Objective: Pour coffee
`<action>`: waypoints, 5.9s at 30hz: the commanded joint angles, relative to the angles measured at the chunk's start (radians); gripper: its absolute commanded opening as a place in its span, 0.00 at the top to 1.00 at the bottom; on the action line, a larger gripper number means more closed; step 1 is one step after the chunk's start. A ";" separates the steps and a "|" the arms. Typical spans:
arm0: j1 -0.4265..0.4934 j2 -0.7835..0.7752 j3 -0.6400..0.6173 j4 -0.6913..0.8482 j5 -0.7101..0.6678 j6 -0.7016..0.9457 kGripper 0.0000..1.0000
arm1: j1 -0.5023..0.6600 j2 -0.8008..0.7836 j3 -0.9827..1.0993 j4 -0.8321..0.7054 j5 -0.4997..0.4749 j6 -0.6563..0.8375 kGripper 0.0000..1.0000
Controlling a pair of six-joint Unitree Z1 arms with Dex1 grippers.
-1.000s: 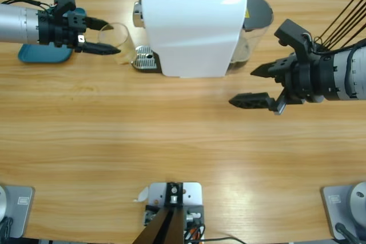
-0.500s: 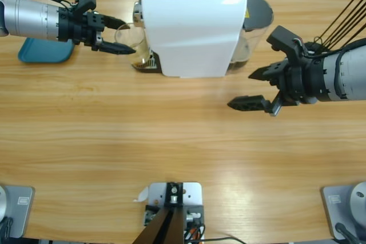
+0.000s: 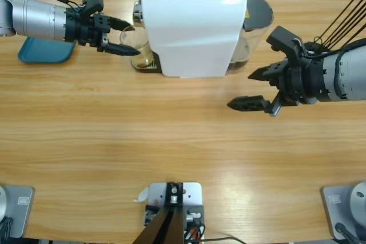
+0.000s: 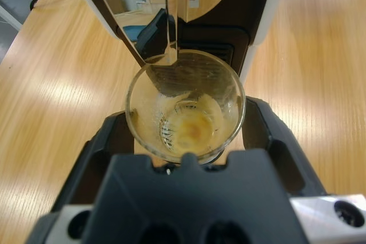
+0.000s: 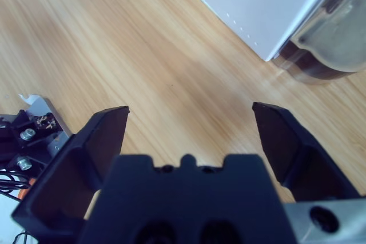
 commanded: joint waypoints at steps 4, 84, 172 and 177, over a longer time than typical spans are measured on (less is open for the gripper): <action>-0.006 0.066 -0.016 -0.013 0.021 -0.002 1.00 | -0.011 0.029 0.013 0.002 0.018 -0.013 0.02; 0.120 -0.661 0.415 0.099 0.165 -0.487 0.01 | -0.129 0.157 -0.705 0.587 -0.035 0.006 0.50; -0.003 -0.674 0.310 0.387 0.432 -0.636 0.01 | -0.155 0.015 -0.450 0.435 0.197 0.032 0.02; -0.003 -0.673 0.309 0.387 0.430 -0.636 0.01 | -0.155 -0.024 -0.310 0.298 0.236 -0.026 0.00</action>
